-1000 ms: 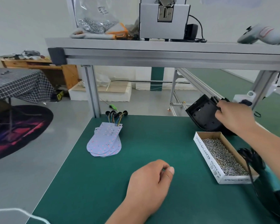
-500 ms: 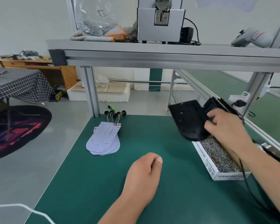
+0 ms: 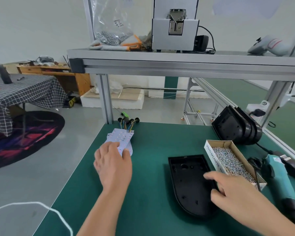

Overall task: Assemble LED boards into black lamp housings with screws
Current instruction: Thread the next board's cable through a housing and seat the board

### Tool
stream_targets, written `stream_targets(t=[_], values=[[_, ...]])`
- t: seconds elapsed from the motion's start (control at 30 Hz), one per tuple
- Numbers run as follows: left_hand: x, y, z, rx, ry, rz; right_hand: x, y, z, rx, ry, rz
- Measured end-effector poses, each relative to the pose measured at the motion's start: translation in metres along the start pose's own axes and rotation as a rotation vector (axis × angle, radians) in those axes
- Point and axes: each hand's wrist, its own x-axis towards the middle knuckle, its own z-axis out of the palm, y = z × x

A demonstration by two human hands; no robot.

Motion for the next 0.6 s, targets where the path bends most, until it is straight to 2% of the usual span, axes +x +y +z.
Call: stream_targets(t=[0.13,0.23,0.33,0.43,0.6], values=[[0.02,-0.022,-0.007,0.08,-0.064,-0.153,-0.02,-0.006,-0.008,-0.059,-0.24,-0.013],[0.023,-0.029,0.0,0.206,-0.125,-0.157,-0.023,-0.012,-0.027,0.089,-0.32,-0.019],[0.025,-0.032,0.005,0.309,-0.134,-0.101,-0.004,-0.007,-0.051,0.189,-0.182,-0.015],[0.025,-0.034,0.004,0.275,-0.1,-0.103,0.044,-0.017,-0.052,0.24,0.006,-0.054],[0.023,-0.025,-0.001,0.075,-0.055,-0.124,0.158,-0.069,-0.017,0.495,-0.034,-0.084]])
